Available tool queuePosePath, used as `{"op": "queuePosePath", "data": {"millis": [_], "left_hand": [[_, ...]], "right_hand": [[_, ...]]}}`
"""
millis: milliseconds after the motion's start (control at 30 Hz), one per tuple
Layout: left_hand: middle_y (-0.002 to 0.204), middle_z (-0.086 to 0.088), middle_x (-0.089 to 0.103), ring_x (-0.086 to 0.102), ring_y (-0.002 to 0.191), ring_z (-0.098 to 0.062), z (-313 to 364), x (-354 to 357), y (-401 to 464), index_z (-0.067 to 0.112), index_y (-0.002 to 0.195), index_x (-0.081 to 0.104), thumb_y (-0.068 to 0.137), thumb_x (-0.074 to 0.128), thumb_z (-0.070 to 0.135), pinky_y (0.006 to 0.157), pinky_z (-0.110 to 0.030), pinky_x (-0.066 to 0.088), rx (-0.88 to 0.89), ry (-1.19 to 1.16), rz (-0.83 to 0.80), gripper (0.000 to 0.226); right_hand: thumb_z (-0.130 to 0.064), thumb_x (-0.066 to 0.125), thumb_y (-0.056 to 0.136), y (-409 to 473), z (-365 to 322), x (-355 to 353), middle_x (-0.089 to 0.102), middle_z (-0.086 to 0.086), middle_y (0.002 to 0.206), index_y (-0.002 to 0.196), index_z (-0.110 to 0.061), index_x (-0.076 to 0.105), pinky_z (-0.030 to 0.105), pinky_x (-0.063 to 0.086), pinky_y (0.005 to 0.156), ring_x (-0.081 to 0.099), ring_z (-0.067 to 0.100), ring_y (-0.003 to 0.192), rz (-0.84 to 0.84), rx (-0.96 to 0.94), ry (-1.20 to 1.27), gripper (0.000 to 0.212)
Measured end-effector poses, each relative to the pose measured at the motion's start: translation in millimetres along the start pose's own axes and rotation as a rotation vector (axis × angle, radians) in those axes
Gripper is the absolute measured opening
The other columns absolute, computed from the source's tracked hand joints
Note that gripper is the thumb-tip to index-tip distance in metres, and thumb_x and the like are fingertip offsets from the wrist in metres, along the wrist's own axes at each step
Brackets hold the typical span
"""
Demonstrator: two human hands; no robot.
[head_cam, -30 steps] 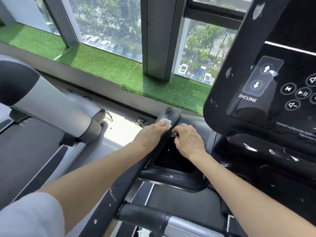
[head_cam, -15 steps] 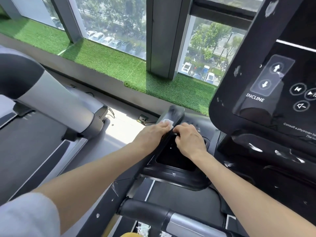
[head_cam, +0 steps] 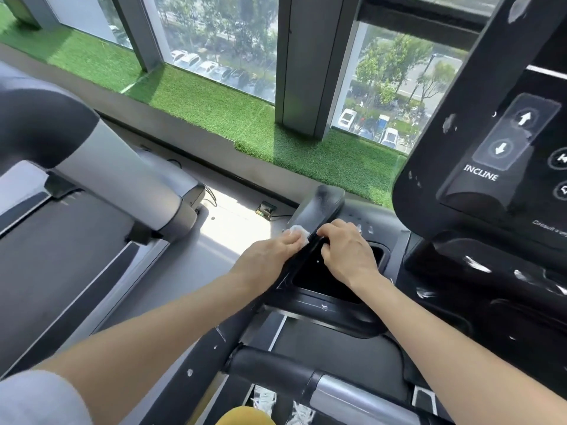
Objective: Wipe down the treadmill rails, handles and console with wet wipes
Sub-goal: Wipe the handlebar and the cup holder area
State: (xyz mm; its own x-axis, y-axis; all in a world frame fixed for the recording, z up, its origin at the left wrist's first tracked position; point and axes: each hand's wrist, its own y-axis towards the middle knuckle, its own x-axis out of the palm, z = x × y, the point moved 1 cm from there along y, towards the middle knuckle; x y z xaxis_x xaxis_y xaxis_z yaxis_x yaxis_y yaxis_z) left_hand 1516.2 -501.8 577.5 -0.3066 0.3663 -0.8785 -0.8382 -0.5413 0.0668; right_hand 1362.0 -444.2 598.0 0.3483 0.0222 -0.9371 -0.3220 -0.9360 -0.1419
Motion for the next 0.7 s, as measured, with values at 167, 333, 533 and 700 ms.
{"op": "queuePosePath", "data": {"millis": [167, 333, 533, 700], "left_hand": [[0.137, 0.008, 0.045, 0.043, 0.122, -0.004, -1.5, -7.3, -62.2, 0.020, 0.130, 0.050, 0.086, 0.018, 0.004, 0.094, -0.031, 0.044, 0.059, -0.101, 0.033, 0.056], [0.136, -0.011, 0.053, 0.046, 0.128, -0.021, 1.5, 4.8, -7.6, 0.004, 0.133, 0.052, 0.086, 0.035, -0.007, 0.081, -0.046, 0.056, 0.039, 0.019, 0.085, 0.051], [0.143, -0.001, 0.047, 0.043, 0.129, -0.012, -0.1, -4.0, -49.0, 0.009, 0.137, 0.049, 0.090, 0.029, -0.001, 0.098, -0.027, 0.044, 0.021, 0.041, 0.095, 0.052], [0.125, 0.005, 0.052, 0.052, 0.102, -0.012, -1.7, -2.5, -57.5, 0.007, 0.119, 0.061, 0.077, 0.045, -0.010, 0.068, -0.030, 0.053, 0.074, 0.078, 0.151, 0.048]], "right_hand": [[-0.010, 0.045, 0.093, -4.0, -1.1, -1.3, 0.051, 0.000, 0.119, 0.126, -0.016, 0.055, 0.033, 0.043, 0.088, 0.042, 0.020, 0.113, -0.023, -0.002, 0.015, 0.035], [-0.013, 0.047, 0.092, -4.3, -3.9, 0.8, 0.053, 0.000, 0.117, 0.123, -0.017, 0.057, 0.034, 0.043, 0.090, 0.044, 0.020, 0.111, -0.011, -0.008, -0.012, 0.033], [-0.011, 0.047, 0.093, -7.5, -7.3, 0.5, 0.052, 0.000, 0.120, 0.125, -0.017, 0.056, 0.034, 0.044, 0.092, 0.045, 0.020, 0.113, -0.008, -0.037, -0.015, 0.035], [-0.007, 0.045, 0.093, -10.5, -17.8, 3.1, 0.053, 0.000, 0.118, 0.123, -0.016, 0.057, 0.030, 0.043, 0.090, 0.044, 0.020, 0.112, 0.031, -0.118, -0.025, 0.034]]}}
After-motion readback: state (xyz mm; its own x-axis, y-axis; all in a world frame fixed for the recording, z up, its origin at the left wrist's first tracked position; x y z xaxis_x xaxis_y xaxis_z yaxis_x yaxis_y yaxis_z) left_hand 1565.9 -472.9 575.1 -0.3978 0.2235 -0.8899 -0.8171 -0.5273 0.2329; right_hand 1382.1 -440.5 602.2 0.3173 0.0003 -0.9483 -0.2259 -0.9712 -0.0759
